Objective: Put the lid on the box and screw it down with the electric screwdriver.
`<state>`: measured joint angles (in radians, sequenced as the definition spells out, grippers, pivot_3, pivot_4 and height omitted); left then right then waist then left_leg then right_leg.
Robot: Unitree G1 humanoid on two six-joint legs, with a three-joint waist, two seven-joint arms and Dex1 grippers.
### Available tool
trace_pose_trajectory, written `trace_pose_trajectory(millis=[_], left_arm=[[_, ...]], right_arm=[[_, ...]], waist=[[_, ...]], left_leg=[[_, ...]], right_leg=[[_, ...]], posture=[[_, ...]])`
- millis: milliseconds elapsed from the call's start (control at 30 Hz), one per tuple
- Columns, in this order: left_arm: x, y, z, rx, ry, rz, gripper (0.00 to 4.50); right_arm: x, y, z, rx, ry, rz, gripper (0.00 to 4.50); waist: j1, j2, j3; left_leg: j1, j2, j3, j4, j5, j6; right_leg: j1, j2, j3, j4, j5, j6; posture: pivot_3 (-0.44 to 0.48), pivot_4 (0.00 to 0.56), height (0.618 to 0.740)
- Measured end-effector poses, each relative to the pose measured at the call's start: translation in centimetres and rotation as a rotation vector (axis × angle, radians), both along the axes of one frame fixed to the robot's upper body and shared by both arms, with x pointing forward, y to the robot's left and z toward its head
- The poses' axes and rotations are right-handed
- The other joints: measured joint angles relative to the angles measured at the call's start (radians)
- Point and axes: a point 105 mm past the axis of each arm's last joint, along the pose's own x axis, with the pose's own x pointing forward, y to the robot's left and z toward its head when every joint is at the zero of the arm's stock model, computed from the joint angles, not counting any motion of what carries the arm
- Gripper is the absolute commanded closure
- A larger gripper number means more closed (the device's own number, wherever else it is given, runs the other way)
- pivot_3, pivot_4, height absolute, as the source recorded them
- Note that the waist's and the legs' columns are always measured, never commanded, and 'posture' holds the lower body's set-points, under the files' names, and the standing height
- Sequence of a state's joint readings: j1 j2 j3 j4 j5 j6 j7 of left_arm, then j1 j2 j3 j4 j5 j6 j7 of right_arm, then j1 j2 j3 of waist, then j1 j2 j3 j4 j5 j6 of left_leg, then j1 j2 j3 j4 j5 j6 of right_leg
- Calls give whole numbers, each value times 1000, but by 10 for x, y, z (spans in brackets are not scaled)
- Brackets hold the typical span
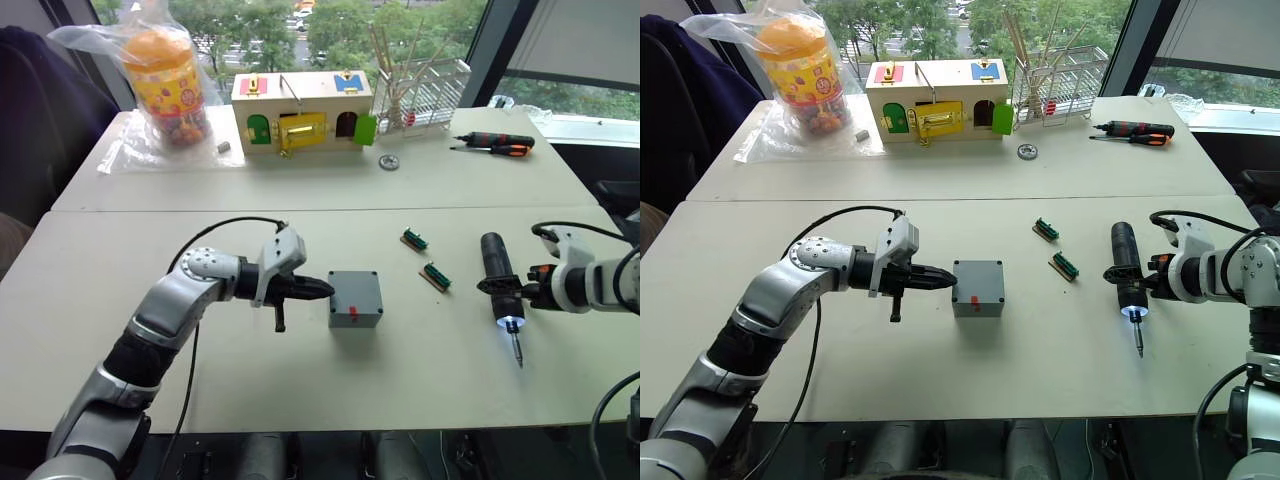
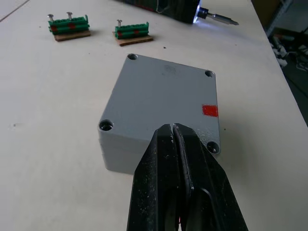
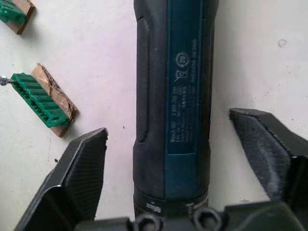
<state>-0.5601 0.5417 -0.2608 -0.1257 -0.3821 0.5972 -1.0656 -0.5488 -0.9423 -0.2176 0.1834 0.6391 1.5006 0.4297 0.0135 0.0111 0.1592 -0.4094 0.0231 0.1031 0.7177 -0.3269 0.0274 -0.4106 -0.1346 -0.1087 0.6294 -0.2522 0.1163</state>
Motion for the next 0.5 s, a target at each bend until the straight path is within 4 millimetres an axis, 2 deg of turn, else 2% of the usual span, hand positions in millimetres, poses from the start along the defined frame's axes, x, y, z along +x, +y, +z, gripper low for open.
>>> trace_pose_trajectory(millis=[100, 200, 300, 367, 433, 500], left_arm=[[14, 10, 10, -26, -41, 81, 4500], [18, 16, 13, -34, -49, 115, 4500], [18, 28, 9, -13, -29, 155, 4500], [18, 33, 6, 3, -17, 167, 4500], [16, 41, 0, 32, 2, 176, 4500], [13, 44, -7, 66, 21, 168, 4500]], right_arm=[[6, -3, 2, -65, -64, 18, 64], [14, 3, 21, -95, -185, 83, 64], [23, 25, 67, -113, -440, 218, 64], [17, 48, 91, -132, -577, 356, 64], [-2, 82, 89, -141, -617, 565, 64], [-25, 113, 63, -115, -548, 759, 64]], waist=[[-1, 0, 0], [-2, 1, 0], [-4, 1, 0], [-1, 0, 1], [1, 0, 0], [3, -1, 1]], left_leg=[[0, 0, 0, -1, 0, 0], [0, 0, 1, -2, 0, 0], [0, 1, 1, -2, 0, 0], [0, 1, 0, -2, 0, 0], [0, 1, -2, -2, 0, -1], [0, 0, -2, -1, 0, -1]], right_leg=[[-1, 0, 0, 0, 0, 0], [-1, 0, 0, 0, 0, 0], [-2, 1, 0, 0, 0, 0], [-1, 1, 0, 0, 0, 0], [1, 1, -3, 0, 0, 0], [1, 0, -3, -1, 0, 0]], posture=[[0, 150, 711], [0, 150, 711], [0, 150, 711], [0, 150, 711], [0, 150, 711], [0, 150, 711]])
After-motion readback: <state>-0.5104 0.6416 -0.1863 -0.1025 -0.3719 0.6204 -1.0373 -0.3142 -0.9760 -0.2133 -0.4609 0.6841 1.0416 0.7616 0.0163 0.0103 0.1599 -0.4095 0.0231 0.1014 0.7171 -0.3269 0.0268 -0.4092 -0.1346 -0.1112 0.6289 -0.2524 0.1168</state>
